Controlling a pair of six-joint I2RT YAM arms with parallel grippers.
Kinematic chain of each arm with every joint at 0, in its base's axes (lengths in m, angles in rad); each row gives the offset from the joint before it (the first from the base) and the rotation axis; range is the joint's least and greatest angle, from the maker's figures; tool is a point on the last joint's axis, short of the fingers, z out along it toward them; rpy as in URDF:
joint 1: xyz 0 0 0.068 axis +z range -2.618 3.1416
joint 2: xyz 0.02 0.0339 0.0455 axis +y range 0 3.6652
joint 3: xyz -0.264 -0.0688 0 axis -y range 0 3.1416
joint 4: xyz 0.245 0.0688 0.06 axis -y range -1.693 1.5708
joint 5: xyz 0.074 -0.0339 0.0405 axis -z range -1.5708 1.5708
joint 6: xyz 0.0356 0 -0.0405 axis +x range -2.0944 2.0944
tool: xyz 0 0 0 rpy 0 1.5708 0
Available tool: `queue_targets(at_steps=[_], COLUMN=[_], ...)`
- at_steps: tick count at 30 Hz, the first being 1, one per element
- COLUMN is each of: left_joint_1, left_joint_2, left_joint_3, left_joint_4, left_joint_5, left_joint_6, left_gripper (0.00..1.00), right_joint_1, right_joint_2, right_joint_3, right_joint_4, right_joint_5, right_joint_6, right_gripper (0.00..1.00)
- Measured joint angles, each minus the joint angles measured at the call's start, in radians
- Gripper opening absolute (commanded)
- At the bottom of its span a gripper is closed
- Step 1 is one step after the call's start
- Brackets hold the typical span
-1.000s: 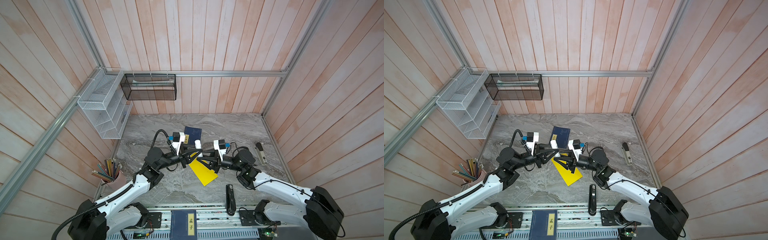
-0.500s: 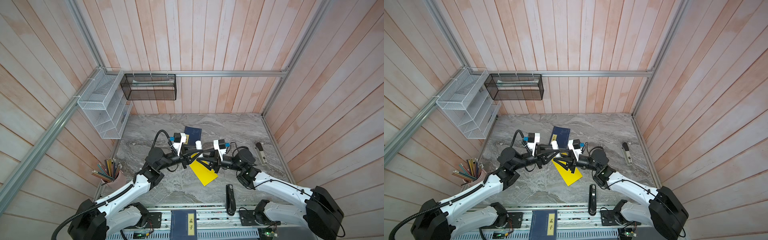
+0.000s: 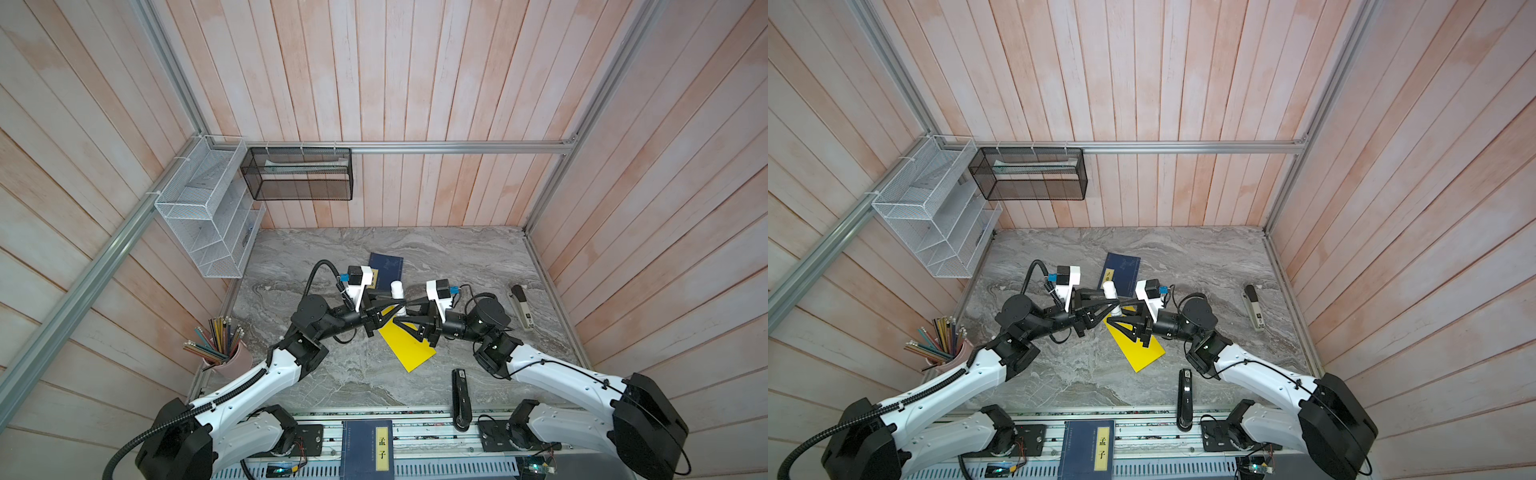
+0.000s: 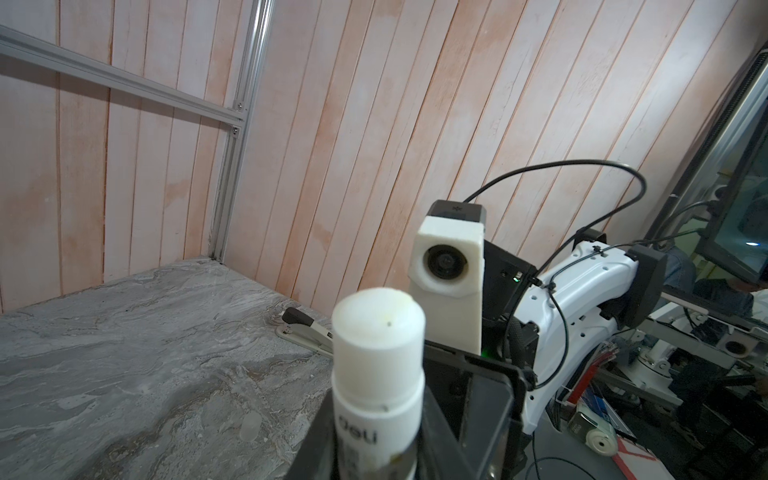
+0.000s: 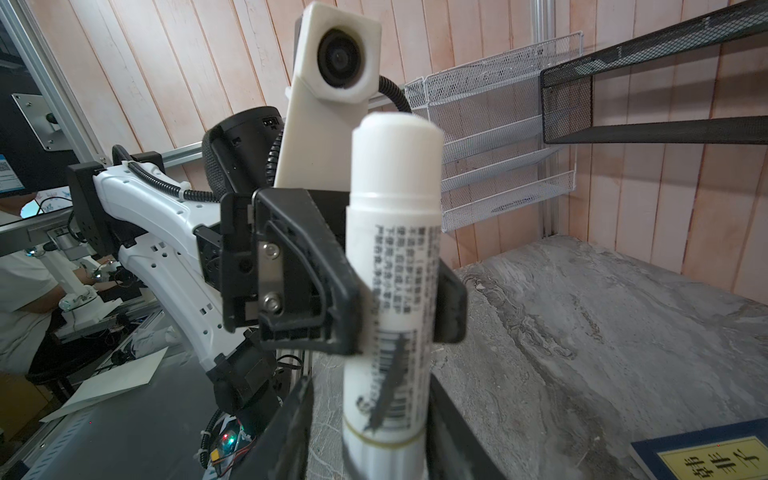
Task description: Place the letter into the envelope and seal it
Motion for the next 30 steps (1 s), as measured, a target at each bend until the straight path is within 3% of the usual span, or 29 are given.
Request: queue_targets(at_steps=[7, 19, 30], left_joint_1=[0.000, 0.000, 0.003], left_joint_2=[0.000, -0.005, -0.010], left_joint_3=[0.000, 0.000, 0.000], left_joint_4=[0.003, 0.003, 0.004], left_joint_5=[-0.003, -0.008, -0.004], left_joint_6=[-0.004, -0.004, -0.006], left_gripper=[0.00, 0.00, 0.00], right_joint_1=[-0.010, -0.013, -0.013], right_joint_2=[0.000, -0.001, -0.005], right_joint_3=[-0.001, -0.003, -0.006], right_joint_4=[-0.003, -0.004, -0.005], right_joint_5=[0.001, -0.008, -0.006], right_joint_6=[0.004, 0.003, 0.004], right_gripper=[0.31, 0.38, 0.25])
